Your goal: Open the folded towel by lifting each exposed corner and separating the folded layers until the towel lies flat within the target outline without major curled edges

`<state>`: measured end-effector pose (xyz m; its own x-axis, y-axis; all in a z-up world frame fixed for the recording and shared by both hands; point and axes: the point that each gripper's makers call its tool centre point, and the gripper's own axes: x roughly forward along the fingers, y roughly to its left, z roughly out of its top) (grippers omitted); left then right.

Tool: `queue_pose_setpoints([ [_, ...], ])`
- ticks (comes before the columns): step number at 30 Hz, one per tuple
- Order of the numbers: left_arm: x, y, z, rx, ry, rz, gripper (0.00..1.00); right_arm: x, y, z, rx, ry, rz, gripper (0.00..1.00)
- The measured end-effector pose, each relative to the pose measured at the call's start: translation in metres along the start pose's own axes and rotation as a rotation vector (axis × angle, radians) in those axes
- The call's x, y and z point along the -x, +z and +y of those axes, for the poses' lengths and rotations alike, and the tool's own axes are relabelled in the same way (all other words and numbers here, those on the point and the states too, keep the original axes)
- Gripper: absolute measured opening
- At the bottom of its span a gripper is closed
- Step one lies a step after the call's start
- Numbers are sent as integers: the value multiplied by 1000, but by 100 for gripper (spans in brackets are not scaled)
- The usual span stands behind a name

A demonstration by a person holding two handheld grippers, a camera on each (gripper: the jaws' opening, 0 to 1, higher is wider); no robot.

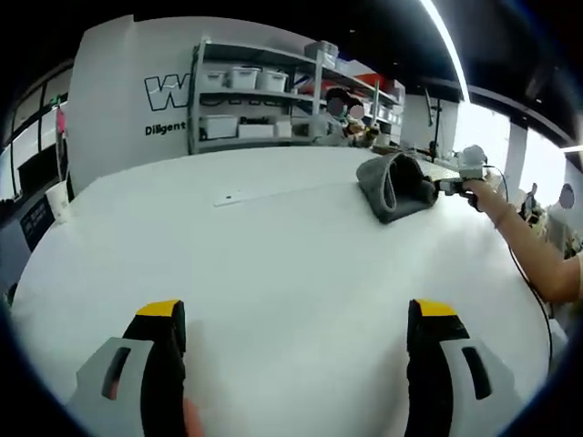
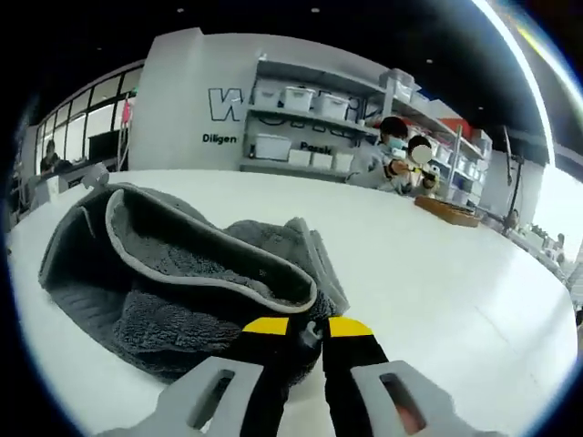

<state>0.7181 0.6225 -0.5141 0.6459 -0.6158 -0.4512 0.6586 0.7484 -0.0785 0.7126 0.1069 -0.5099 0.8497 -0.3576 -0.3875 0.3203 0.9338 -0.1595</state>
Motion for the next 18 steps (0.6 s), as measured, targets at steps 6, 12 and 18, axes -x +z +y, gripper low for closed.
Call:
queue_pose_setpoints([
  [6,-1,-1,0,-3,0,5,100,7,2,-1,9,-15,2,12],
  [12,1,-1,1,-3,3,4,100,22,21,-17,59,-82,4,38],
  [18,1,-1,-2,-12,0,7,100,37,39,-7,72,-41,-2,72],
])
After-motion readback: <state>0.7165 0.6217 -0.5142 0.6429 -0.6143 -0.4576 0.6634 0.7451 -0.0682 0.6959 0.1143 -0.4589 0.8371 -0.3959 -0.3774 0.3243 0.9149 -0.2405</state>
